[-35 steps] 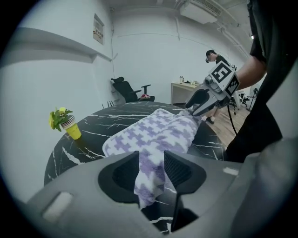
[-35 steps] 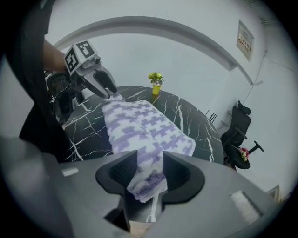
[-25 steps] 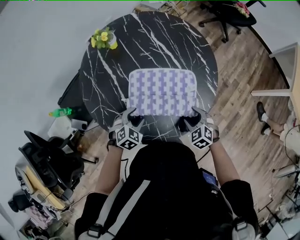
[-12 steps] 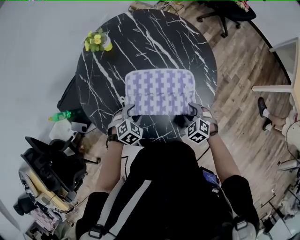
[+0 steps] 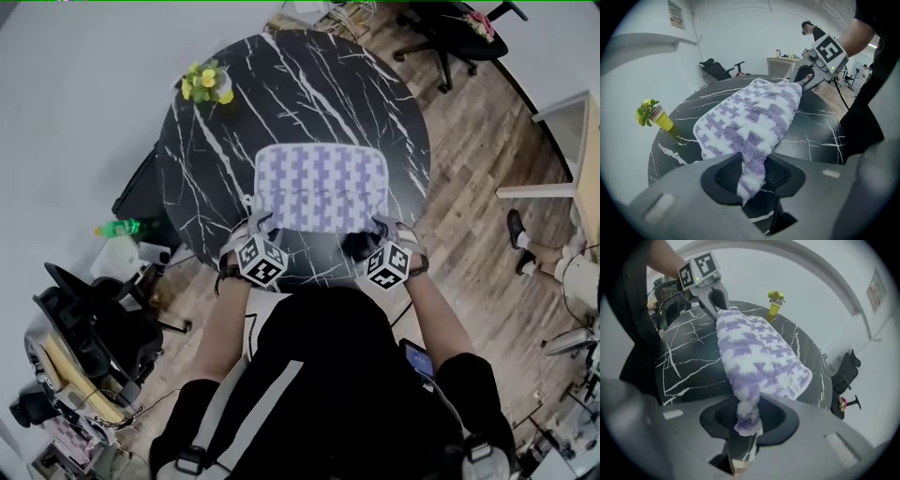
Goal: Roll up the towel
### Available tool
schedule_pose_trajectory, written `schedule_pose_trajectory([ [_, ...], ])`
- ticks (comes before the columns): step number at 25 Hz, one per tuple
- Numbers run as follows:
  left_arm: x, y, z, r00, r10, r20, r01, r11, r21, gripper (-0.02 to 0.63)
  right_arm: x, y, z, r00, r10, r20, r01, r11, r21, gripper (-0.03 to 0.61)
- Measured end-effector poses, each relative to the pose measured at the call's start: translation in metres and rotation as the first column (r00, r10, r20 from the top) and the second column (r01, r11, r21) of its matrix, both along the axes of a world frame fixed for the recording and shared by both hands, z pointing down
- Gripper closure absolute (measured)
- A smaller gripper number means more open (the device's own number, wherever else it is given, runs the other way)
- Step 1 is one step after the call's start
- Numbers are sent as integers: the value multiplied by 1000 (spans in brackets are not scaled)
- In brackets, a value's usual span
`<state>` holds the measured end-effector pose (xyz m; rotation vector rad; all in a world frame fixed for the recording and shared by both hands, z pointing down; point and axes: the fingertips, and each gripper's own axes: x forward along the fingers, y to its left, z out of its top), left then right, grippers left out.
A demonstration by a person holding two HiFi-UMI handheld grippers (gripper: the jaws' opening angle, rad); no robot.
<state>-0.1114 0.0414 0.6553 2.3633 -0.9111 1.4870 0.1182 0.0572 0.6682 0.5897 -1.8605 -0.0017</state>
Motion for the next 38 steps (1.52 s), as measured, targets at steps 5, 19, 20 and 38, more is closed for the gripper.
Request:
schedule_pose_trajectory([
  [5,0,22,-2,1000,5,8,-5,1000,-13,488,1,20,-1,1000,-17,-4,17,1000,-9,476],
  [19,2,97,0,1000,-4,-20,2,996,-89,480,3,91,-1,998,-60,24,62,992,-108,471],
  [20,2,94,0,1000,-12,-21,10,995,-100,479,3,89,-3,998,-51,31,54,992,-118,468],
  [38,-12,24,-48,986,-151,-67,142,982,-123,402,4,4,-48,981,38,191,-10,989,-147,393],
])
